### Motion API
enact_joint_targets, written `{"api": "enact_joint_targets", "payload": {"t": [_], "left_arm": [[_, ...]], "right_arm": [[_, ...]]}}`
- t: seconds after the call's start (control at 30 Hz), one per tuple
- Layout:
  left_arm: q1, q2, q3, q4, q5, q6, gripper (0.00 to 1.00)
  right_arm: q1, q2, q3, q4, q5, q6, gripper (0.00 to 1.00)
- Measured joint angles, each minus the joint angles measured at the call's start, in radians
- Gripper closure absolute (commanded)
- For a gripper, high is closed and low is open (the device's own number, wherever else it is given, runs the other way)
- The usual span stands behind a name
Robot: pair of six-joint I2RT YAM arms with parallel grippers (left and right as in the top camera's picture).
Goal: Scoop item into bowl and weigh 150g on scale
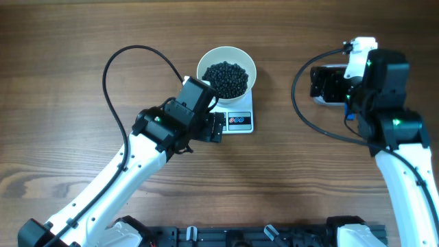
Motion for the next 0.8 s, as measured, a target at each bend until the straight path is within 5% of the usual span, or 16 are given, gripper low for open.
{"api": "enact_joint_targets", "payload": {"t": [0.63, 0.8], "left_arm": [[0.0, 0.0, 0.0, 0.001, 0.0, 0.0, 0.0], [0.0, 0.0, -0.001, 0.0, 0.0, 0.0, 0.0]], "right_arm": [[0.0, -0.504, -0.762, 0.907, -0.003, 0.01, 0.0], [0.0, -0.557, -0.868, 0.981, -0.004, 0.003, 0.0]]}}
